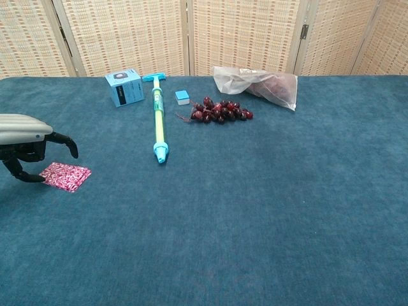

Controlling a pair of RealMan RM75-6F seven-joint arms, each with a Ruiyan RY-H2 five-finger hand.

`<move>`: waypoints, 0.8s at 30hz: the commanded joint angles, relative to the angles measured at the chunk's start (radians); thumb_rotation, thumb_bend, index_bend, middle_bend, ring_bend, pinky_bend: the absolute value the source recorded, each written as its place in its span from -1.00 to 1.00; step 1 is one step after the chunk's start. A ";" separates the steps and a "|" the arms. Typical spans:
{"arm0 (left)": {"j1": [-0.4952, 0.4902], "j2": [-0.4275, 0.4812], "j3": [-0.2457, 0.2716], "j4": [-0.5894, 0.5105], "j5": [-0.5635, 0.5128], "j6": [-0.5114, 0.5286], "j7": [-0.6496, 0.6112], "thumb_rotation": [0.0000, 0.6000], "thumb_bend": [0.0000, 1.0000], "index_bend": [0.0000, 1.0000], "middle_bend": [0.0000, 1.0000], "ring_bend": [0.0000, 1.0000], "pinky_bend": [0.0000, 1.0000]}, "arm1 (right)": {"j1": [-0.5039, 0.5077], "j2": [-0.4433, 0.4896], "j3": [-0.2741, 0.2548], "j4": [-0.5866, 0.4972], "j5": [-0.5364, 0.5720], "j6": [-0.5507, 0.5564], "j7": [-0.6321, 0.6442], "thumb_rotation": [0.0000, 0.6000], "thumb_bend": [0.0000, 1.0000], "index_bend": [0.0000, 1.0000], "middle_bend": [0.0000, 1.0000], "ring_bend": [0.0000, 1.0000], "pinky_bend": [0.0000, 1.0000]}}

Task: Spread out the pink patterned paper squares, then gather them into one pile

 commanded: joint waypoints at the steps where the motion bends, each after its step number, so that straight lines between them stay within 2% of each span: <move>1: 0.000 0.003 -0.001 -0.008 -0.004 -0.001 0.005 0.87 -0.32 -0.50 1.00 0.99 1.00 | 0.000 0.000 0.000 0.000 0.000 0.000 0.001 1.00 -0.51 -1.00 -0.44 -0.52 -0.60; 4: 0.008 0.007 -0.014 -0.016 -0.018 0.016 0.009 0.86 -0.32 -0.51 1.00 0.98 1.00 | 0.000 0.001 0.001 0.000 -0.001 0.001 0.003 1.00 -0.51 -1.00 -0.44 -0.52 -0.60; 7: 0.034 0.020 -0.051 -0.040 -0.067 0.054 0.022 0.92 -0.32 -0.51 1.00 0.97 1.00 | 0.000 0.005 0.001 -0.001 -0.002 0.001 0.004 1.00 -0.51 -1.00 -0.44 -0.52 -0.60; 11: 0.087 0.057 -0.119 -0.125 -0.180 0.102 0.115 1.00 -0.32 -0.51 0.99 0.92 1.00 | 0.005 0.012 0.002 -0.003 -0.005 -0.005 0.004 1.00 -0.51 -1.00 -0.44 -0.52 -0.56; 15: 0.171 0.084 -0.201 -0.241 -0.311 0.229 0.233 1.00 -0.32 -0.49 0.89 0.80 1.00 | 0.013 0.023 -0.002 -0.006 -0.010 -0.022 0.033 1.00 -0.51 -1.00 -0.44 -0.52 -0.56; 19: 0.255 0.140 -0.249 -0.393 -0.418 0.341 0.325 1.00 -0.32 -0.48 0.57 0.45 0.90 | 0.028 0.039 -0.006 0.001 -0.023 -0.044 0.056 1.00 -0.51 -1.00 -0.44 -0.52 -0.56; 21: 0.291 0.157 -0.260 -0.439 -0.430 0.406 0.354 1.00 -0.32 -0.48 0.41 0.26 0.81 | 0.037 0.045 -0.007 0.005 -0.031 -0.055 0.067 1.00 -0.51 -1.00 -0.44 -0.52 -0.56; 24: 0.346 0.165 -0.260 -0.480 -0.418 0.511 0.401 1.00 -0.32 -0.46 0.08 -0.10 0.39 | 0.055 0.052 -0.013 0.011 -0.041 -0.085 0.099 1.00 -0.49 -1.00 -0.46 -0.55 -0.56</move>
